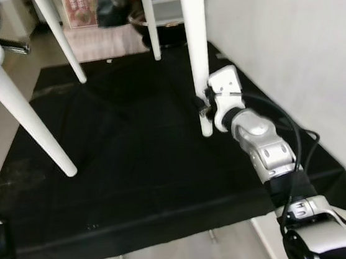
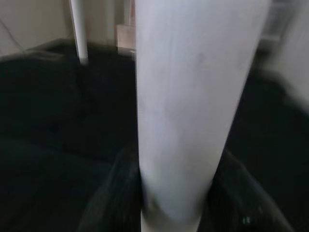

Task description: Building children table

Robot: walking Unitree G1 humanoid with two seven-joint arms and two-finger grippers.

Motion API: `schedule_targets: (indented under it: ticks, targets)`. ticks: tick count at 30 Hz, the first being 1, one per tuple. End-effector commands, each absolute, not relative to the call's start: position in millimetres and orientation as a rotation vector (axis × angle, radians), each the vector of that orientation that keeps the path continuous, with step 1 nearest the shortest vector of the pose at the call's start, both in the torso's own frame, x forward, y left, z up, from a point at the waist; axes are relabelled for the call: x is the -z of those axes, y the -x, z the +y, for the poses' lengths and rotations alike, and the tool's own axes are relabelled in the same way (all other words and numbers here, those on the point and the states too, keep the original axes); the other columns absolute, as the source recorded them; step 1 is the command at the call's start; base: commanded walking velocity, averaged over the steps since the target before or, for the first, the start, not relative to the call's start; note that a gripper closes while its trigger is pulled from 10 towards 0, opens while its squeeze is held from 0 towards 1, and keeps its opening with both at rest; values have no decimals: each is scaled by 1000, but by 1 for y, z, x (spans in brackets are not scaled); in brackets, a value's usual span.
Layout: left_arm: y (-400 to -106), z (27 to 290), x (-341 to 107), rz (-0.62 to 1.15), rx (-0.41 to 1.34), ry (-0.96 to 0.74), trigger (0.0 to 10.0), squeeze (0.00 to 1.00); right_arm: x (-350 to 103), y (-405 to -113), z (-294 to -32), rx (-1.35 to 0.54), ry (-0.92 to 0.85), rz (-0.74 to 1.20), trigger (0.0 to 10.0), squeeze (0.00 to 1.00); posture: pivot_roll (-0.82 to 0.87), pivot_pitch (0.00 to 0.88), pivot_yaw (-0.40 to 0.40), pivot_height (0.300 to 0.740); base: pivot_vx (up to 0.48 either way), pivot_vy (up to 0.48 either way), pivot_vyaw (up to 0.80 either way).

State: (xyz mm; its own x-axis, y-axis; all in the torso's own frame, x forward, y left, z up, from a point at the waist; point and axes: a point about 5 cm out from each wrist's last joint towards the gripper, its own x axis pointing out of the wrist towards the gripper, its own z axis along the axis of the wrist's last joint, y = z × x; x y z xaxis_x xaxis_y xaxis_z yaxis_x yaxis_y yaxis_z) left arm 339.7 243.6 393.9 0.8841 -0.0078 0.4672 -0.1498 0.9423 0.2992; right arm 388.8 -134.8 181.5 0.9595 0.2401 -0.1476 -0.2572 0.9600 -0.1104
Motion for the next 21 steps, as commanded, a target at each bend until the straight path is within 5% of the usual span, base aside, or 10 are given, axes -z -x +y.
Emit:
schedule_targets:
  ticks: [1, 4, 5, 7, 8, 10, 11, 15, 17, 21]
  targets:
    - [-322, 238, -420, -595, -30, -278, 10000, 0, -132, -382, -159, -107, 130, 347, 0, 0, 71, 50, 13, 740, 0, 0, 0]
    - [-326, 212, -398, -532, 111, -250, 10000, 0, -122, -380, -160, -89, 128, 377, 0, 0, 79, 59, 16, 740, 0, 0, 0]
    - [-321, 175, -358, -418, 320, -204, 10000, 0, -109, -374, -167, -53, 147, 424, 4392, 0, 84, 75, 13, 740, 0, 0, 0]
    - [-321, 175, -358, -418, 320, -204, 10000, 0, -109, -374, -167, -53, 147, 424, 4392, 0, 84, 75, 13, 740, 0, 0, 0]
    - [-312, 154, -327, -331, 444, -138, 10000, 0, -104, -370, -176, -20, 168, 428, 10000, 0, 81, 79, 14, 740, 0, 0, 0]
    - [-311, 151, -322, -315, 466, -124, 10000, 0, -103, -370, -178, -12, 171, 427, 10000, 0, 81, 79, 14, 740, 0, 0, 0]
    - [-303, 143, -307, -282, 516, -88, 10000, 1000, -104, -369, -180, -16, 177, 407, 10000, 0, 73, 84, 14, 740, 0, 0, 0]
    - [-290, 132, -287, -244, 567, -20, 10000, 1000, -107, -367, -180, -47, 162, 370, 10000, 0, 65, 83, 14, 740, 0, 0, 0]
    - [-273, 123, -268, -214, 588, 12, 10000, 1000, -116, -362, -174, -128, 137, 269, 10000, 992, 58, 80, 8, 740, 0, 0, 0]
    - [-249, 119, -241, -161, 569, 21, 10000, 1000, -135, -345, -169, -224, 119, 95, 10000, 1000, 42, 73, 7, 740, 0, 0, 0]
